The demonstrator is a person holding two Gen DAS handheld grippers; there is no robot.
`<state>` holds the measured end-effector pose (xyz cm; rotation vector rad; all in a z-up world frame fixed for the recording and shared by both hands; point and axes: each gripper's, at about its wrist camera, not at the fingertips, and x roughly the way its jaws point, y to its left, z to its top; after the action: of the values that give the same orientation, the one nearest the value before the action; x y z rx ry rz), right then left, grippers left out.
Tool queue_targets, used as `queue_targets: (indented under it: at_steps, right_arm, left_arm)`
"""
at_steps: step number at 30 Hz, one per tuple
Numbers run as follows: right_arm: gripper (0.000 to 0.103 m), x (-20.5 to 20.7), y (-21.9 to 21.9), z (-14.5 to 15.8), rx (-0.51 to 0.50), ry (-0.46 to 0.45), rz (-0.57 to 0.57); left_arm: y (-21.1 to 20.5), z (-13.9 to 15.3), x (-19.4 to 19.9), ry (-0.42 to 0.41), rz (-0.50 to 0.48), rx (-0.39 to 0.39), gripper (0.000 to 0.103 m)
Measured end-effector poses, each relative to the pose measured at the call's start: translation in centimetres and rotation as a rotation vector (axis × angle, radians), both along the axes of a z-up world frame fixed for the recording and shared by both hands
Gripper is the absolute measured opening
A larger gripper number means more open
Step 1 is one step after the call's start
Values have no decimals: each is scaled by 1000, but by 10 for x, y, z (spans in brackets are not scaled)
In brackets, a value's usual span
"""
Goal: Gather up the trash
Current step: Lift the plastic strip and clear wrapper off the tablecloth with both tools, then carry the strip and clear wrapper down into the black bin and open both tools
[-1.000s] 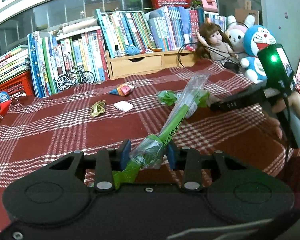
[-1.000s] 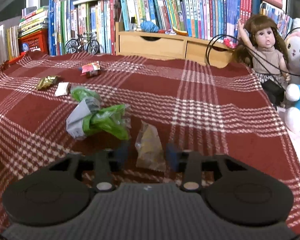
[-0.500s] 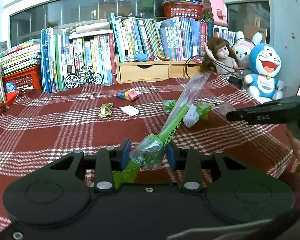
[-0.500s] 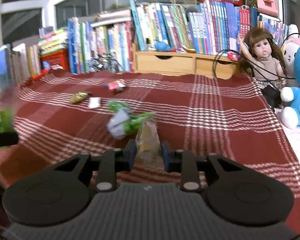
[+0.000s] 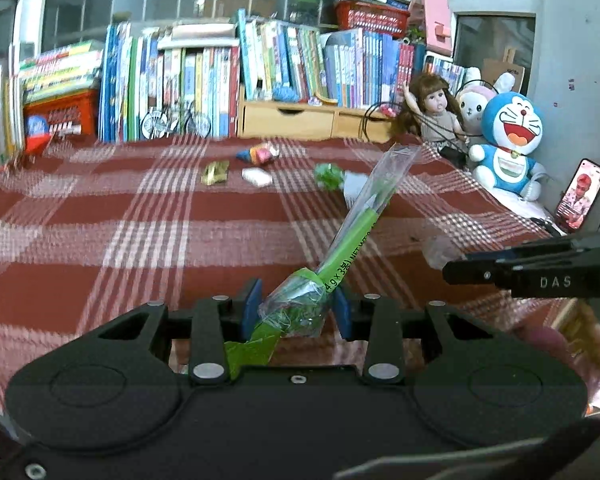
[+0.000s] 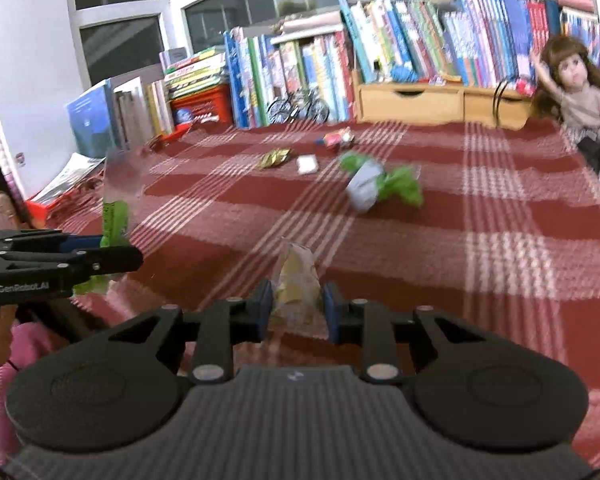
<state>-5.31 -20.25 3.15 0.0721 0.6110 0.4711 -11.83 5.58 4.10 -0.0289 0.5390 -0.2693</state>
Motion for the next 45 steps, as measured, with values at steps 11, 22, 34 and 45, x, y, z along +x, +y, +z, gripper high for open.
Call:
queue_targets:
  at_steps: [11, 22, 34, 45]
  right_arm:
    - [33, -34, 25, -57, 4, 187, 118]
    - [32, -25, 41, -129, -24, 359, 93]
    - [33, -22, 50, -159, -61, 431, 96]
    - [33, -15, 61, -167, -72, 461, 103]
  left_arm:
    - [-4, -65, -33, 279, 36, -73, 36]
    - [-14, -153, -16, 545, 159, -44, 36]
    - [-19, -195, -7, 643, 222, -8, 36]
    - [-13, -202, -2, 672, 234, -14, 36]
